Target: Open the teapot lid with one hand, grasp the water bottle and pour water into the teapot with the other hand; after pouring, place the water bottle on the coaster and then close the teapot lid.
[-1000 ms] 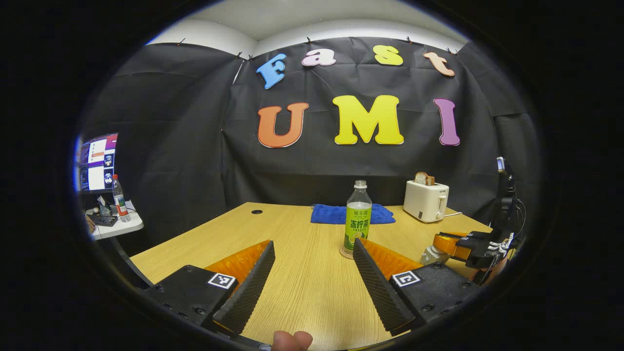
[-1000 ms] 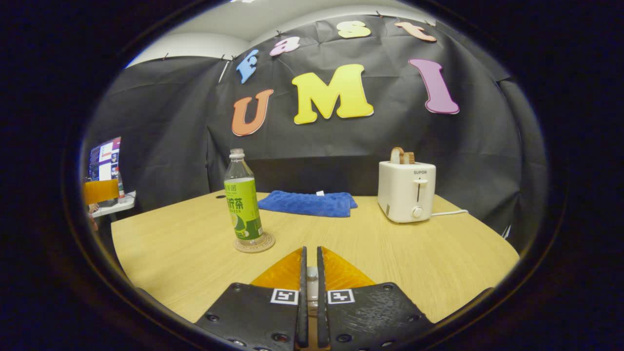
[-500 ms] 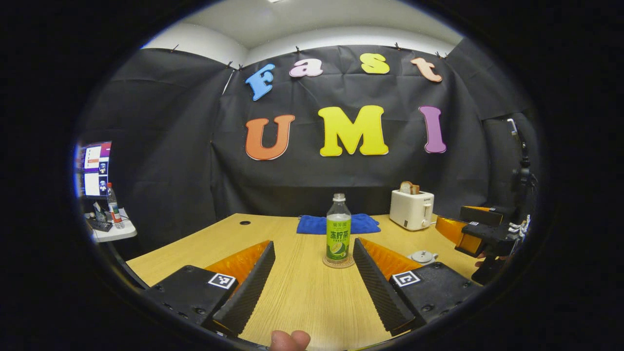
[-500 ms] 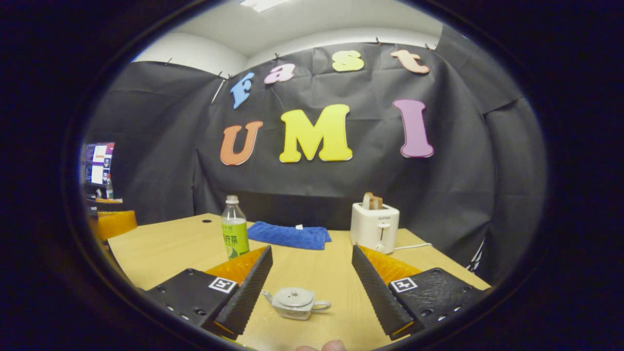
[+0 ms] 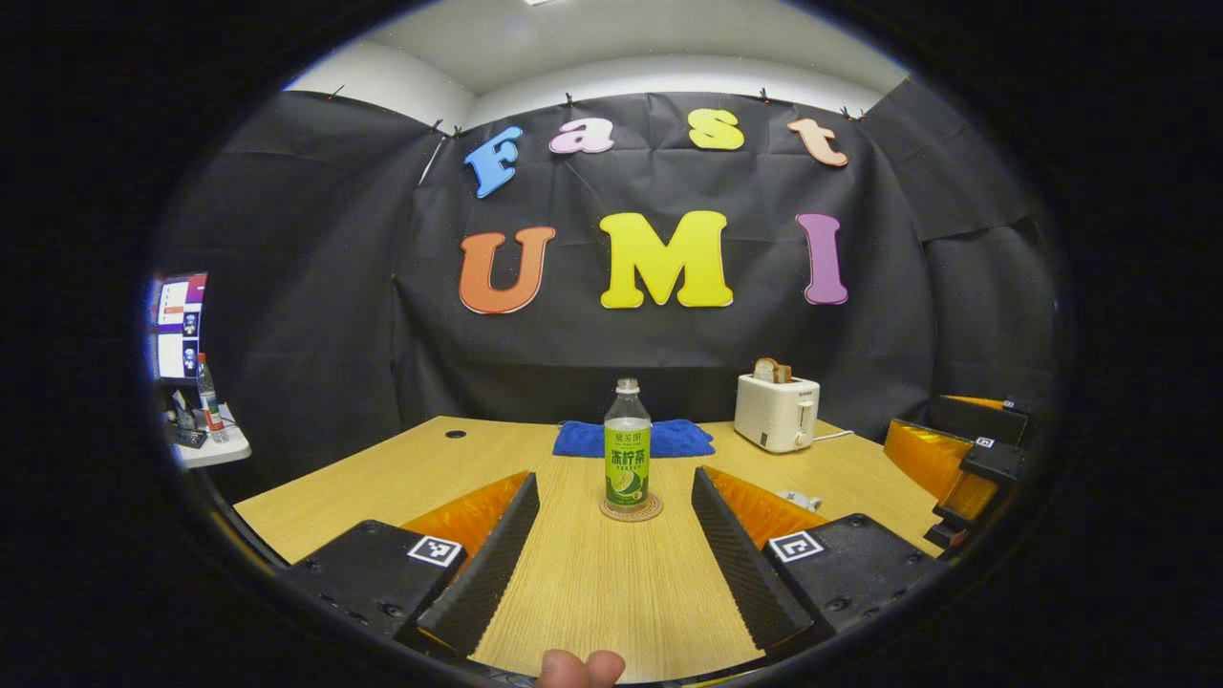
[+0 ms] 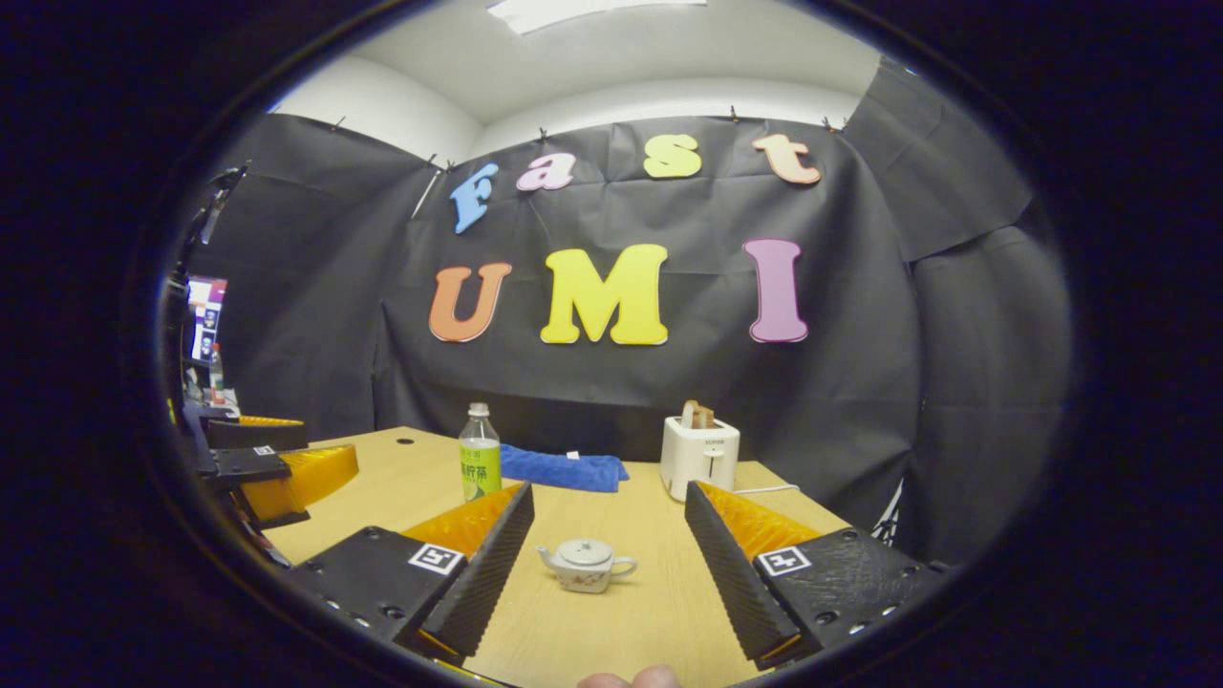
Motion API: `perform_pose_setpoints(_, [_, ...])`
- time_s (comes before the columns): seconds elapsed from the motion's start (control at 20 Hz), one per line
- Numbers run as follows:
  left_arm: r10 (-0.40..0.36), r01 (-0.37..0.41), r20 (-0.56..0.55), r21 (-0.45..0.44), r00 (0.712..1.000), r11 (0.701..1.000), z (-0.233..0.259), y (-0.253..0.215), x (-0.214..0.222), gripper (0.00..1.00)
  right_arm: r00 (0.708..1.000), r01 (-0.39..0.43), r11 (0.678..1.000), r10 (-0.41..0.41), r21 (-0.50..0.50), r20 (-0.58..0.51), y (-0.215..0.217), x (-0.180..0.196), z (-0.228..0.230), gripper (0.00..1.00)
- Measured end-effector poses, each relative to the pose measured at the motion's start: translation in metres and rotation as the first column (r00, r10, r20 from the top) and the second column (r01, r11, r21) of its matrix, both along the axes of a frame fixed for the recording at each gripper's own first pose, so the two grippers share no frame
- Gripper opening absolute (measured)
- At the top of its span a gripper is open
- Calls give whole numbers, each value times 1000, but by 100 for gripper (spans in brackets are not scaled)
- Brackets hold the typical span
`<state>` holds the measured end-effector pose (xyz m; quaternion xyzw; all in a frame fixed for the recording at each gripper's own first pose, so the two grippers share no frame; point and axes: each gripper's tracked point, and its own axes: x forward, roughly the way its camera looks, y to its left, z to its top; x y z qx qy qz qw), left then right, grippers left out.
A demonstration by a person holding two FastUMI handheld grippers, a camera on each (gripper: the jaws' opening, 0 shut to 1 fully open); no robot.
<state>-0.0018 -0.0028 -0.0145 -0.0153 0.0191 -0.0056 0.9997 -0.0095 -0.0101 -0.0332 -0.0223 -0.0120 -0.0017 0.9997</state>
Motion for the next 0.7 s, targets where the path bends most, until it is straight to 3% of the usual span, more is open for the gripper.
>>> perform_pose_setpoints(0.7, [33,-33,52,3,998,999,20,14,-11,100,991,94,996,-93,-3,96,-12,-32,37,95])
